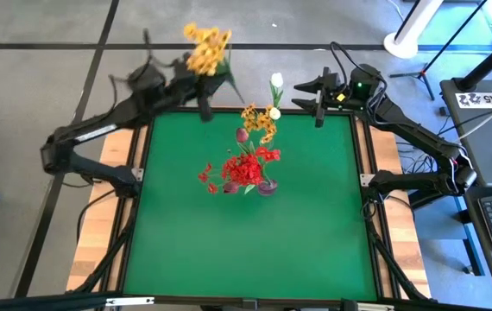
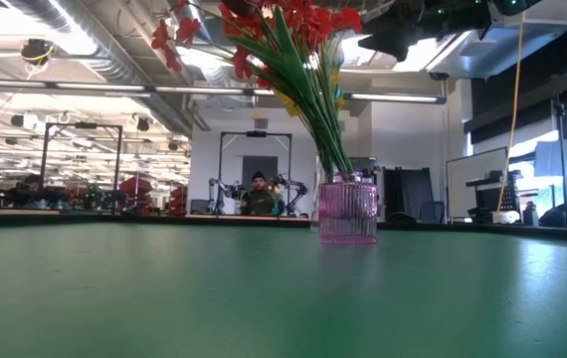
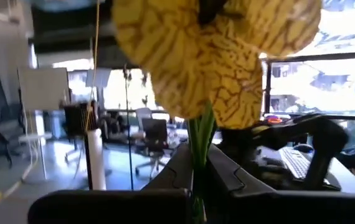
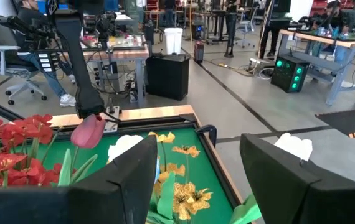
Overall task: Sort flowers into vase by color
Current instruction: Put the yellow flowers into the transparent vase
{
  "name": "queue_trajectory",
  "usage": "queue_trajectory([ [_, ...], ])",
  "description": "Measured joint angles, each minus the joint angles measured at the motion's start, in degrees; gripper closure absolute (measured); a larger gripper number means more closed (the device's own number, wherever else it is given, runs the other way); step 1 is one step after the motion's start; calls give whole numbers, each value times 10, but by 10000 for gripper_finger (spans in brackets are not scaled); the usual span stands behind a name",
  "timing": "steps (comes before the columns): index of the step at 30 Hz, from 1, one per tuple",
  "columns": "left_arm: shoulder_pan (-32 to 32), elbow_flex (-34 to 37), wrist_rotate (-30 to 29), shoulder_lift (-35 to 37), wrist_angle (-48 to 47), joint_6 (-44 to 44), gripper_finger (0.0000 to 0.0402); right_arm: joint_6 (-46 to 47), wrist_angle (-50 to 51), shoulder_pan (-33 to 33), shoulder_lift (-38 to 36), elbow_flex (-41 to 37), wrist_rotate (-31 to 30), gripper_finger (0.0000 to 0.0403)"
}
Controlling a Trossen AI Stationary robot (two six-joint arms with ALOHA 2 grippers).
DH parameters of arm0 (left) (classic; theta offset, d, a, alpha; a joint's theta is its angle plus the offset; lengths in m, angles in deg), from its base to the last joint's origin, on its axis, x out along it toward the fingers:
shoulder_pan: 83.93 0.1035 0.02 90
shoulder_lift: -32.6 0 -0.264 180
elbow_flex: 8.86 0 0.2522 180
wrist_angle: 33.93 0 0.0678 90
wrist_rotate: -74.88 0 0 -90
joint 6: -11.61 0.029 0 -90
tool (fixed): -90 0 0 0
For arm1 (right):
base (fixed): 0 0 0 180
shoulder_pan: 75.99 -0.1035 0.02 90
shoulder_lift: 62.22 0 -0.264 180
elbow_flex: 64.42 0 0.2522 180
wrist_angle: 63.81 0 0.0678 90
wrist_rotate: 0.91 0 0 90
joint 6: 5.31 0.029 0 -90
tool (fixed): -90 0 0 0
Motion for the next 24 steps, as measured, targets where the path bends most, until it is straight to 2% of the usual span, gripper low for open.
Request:
queue_trajectory([
  [5, 100, 0, 157, -92, 92, -96, 398, 0, 2, 0, 1, 0, 0, 173],
  [7, 113, 0, 208, -125, 150, -129, 398, 0, -4, 0, 5, 0, 0, 173],
  [11, 114, 0, 266, -167, 216, -160, 398, 23, -43, 0, 21, 0, 4, 173],
  [17, 79, 0, 285, -181, 220, -146, 398, 102, -161, -7, 59, 0, 56, 173],
  [24, 24, 0, 265, -181, 222, -87, 398, 123, -280, -79, 101, 0, 36, 173],
])
